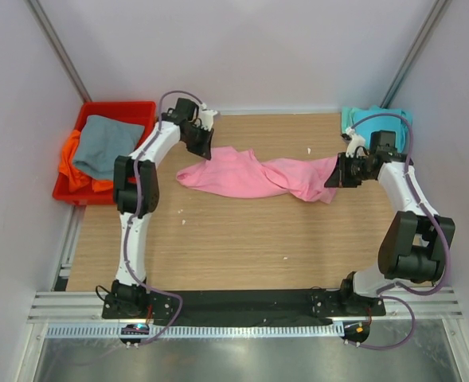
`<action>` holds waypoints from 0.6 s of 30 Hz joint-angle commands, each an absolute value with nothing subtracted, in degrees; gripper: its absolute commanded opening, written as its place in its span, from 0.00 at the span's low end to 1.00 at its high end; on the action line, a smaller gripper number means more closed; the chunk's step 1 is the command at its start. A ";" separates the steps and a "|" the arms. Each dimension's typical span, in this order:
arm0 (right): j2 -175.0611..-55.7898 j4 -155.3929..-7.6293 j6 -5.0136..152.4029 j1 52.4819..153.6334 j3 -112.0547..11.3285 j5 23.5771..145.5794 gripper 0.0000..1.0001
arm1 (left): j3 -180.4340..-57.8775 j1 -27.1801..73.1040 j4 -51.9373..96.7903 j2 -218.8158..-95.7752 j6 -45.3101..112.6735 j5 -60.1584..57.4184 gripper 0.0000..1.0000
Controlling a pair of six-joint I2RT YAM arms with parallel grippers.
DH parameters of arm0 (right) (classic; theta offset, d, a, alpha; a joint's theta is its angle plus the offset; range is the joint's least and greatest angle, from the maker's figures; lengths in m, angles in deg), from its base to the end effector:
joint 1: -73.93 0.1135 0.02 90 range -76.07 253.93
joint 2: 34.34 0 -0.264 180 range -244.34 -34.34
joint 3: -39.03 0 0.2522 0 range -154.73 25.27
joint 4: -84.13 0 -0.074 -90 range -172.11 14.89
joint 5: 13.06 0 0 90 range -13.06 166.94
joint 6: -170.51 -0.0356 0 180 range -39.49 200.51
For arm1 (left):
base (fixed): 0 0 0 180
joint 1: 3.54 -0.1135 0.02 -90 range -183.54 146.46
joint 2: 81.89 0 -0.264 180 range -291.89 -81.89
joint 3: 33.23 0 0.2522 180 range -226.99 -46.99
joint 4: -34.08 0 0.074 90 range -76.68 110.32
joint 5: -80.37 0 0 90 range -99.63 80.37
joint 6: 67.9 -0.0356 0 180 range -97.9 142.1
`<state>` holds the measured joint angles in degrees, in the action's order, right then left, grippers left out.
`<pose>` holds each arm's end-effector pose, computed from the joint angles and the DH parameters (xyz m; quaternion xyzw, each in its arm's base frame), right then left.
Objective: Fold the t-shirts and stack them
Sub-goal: Flatten the tshirt out
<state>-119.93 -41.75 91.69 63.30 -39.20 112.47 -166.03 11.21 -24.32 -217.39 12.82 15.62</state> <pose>0.2977 -0.0348 0.2539 -0.0796 0.9226 0.2460 0.2863 0.4908 -0.1449 0.1937 0.2501 0.9129 -0.2230 0.2331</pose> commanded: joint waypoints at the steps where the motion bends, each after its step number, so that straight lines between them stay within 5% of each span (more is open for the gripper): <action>1: -121.53 -42.47 90.09 63.03 -47.55 111.22 0.01 | -165.99 10.35 -25.38 -202.32 11.30 19.72 0.00; 9: -126.19 -41.40 86.40 63.03 -54.98 114.73 0.01 | -152.22 10.35 -44.61 -180.17 5.24 35.19 0.02; 11: -126.28 -42.29 85.87 63.03 -53.40 115.17 0.02 | -144.40 10.35 -49.10 -175.86 2.86 35.19 0.22; 18: -126.54 -43.96 85.52 63.03 -50.93 116.05 0.02 | -137.33 10.17 -54.04 -173.56 -1.63 29.14 0.39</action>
<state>-126.88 -41.59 86.49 63.30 -51.13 114.39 -137.70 10.61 -50.42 -170.53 1.06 32.15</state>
